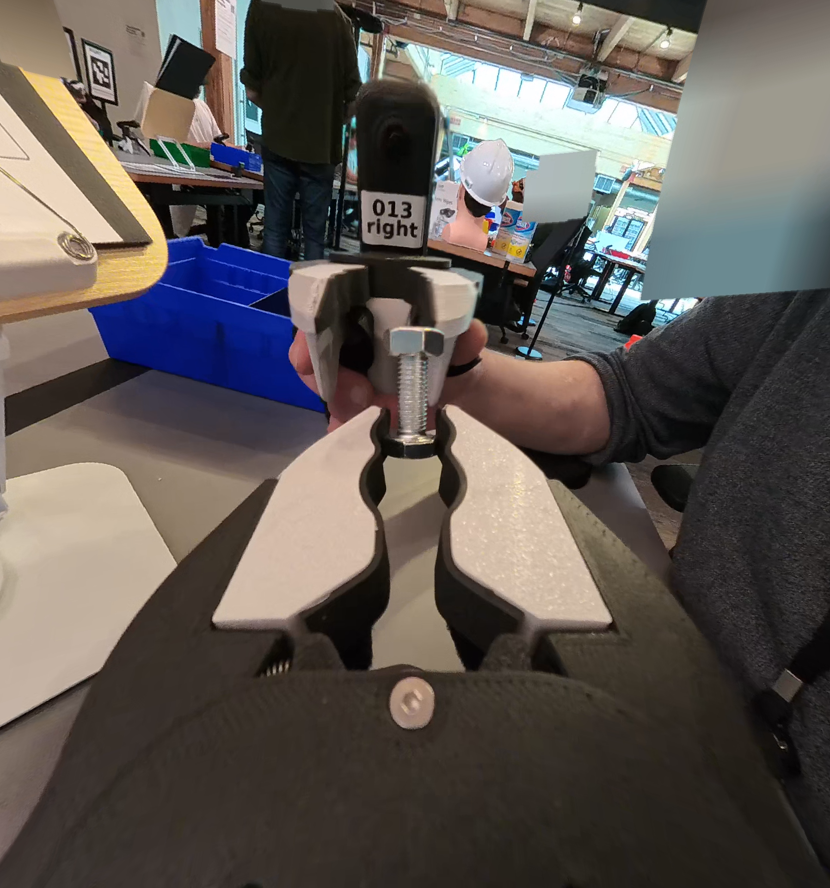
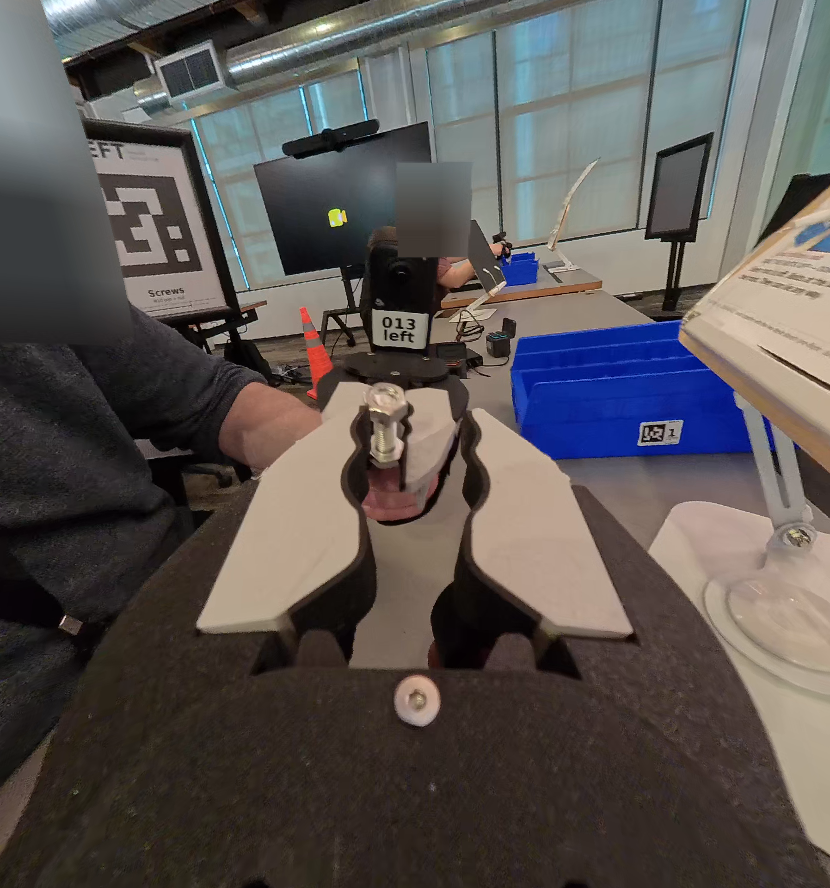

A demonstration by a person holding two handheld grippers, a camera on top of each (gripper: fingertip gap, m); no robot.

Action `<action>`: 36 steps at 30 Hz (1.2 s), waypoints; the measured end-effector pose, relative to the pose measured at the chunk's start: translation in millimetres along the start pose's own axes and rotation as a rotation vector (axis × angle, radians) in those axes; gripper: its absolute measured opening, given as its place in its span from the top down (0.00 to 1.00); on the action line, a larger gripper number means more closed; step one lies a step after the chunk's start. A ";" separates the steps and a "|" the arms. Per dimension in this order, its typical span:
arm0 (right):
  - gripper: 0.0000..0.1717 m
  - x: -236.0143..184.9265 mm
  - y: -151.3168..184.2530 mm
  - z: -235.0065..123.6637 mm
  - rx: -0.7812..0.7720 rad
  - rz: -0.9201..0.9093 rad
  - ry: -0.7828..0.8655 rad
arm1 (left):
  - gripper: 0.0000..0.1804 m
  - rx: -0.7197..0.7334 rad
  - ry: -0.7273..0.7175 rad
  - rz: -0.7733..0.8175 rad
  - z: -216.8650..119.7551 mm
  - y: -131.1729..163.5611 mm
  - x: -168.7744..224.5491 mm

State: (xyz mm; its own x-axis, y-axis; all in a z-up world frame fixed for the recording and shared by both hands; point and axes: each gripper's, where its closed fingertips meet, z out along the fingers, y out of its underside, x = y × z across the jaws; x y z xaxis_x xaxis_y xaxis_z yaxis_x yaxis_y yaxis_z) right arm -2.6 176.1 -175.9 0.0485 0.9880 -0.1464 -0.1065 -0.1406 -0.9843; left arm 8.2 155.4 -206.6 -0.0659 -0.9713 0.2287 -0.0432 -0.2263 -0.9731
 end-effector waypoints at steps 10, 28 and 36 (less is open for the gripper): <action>0.80 -4.3 6.2 5.1 -0.019 -0.006 -0.020 | 0.90 -0.005 0.011 -0.003 2.7 2.7 1.9; 0.82 -0.8 8.4 -0.5 -0.028 -0.007 -0.021 | 0.90 -0.014 0.004 0.020 -1.6 -0.2 1.4; 0.80 -9.7 7.5 8.2 -0.042 -0.028 -0.029 | 0.90 -0.048 -0.011 0.036 1.4 6.9 -0.7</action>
State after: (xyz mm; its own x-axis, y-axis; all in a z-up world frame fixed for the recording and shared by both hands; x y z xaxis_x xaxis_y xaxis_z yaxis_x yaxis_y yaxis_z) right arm -12.1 165.9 -181.1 0.0224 0.9929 -0.1168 -0.0640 -0.1152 -0.9913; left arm 9.3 154.3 -213.5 -0.0570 -0.9795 0.1930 -0.0892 -0.1875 -0.9782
